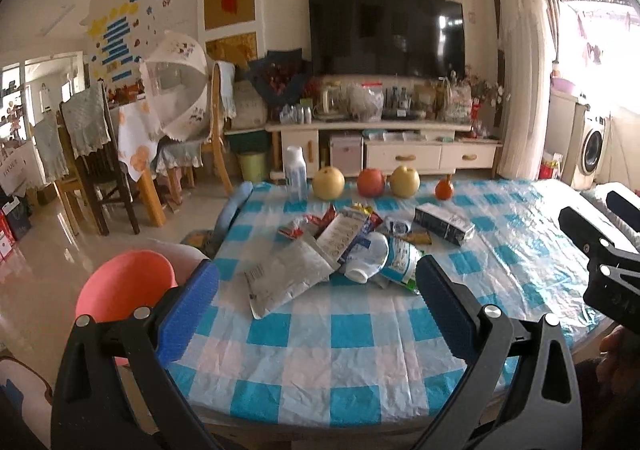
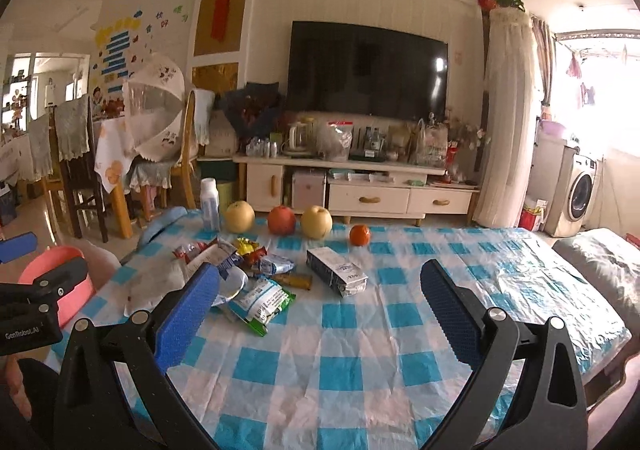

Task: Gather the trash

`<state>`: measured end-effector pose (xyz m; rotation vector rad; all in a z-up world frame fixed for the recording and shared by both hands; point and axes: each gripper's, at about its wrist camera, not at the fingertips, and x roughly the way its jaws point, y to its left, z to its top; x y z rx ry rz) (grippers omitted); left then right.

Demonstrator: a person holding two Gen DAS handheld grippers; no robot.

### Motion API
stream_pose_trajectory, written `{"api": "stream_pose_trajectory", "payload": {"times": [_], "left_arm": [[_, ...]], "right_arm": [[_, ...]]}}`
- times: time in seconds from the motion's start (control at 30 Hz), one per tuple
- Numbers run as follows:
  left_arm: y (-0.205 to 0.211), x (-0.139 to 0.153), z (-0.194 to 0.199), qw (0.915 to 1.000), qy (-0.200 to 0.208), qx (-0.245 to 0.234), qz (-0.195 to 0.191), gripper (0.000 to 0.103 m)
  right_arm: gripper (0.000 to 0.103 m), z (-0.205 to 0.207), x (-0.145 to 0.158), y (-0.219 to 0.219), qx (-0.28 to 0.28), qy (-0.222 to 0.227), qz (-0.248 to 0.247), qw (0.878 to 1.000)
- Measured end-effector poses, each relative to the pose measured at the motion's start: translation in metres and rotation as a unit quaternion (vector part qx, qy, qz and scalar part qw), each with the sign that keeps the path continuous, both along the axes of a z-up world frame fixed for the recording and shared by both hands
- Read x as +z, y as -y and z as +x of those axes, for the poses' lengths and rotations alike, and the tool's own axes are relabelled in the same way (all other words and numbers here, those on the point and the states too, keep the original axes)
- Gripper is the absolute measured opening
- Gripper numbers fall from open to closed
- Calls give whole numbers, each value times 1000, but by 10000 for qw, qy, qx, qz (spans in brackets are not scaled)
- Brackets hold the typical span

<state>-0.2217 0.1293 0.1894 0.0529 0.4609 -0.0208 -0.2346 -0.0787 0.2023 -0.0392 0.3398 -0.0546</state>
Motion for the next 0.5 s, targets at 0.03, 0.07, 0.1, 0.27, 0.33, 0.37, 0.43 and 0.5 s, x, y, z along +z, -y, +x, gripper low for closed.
{"api": "stream_pose_trajectory", "payload": {"times": [0.03,0.07,0.1,0.27,0.33,0.37,0.43,0.5], "left_arm": [[-1,2,-3,10000,37,-7,-22,99],[-1,3,-6,10000,63,-9,-34,99],[-2,5,-9,9999,94,-9,-51,99],[-3,13,-19,9997,224,-28,-111,99],[-2,15,-22,9995,278,-51,-136,99],[-2,16,-24,9994,304,-60,-137,99],[0,17,-25,9993,336,-79,-128,99],[2,18,-28,9991,390,-104,-104,99]], "right_arm": [[99,-4,2,-1,-17,47,8,10000],[99,-7,4,-2,-41,93,11,9999],[99,-10,5,-1,-54,121,9,9999],[99,-23,9,-4,-87,236,-26,9997],[99,-24,10,-4,-93,243,-29,9997],[99,-25,10,-4,-101,249,-24,9996],[99,-25,11,-4,-113,258,-32,9996],[99,-27,11,-2,-155,229,-24,9996]]}}
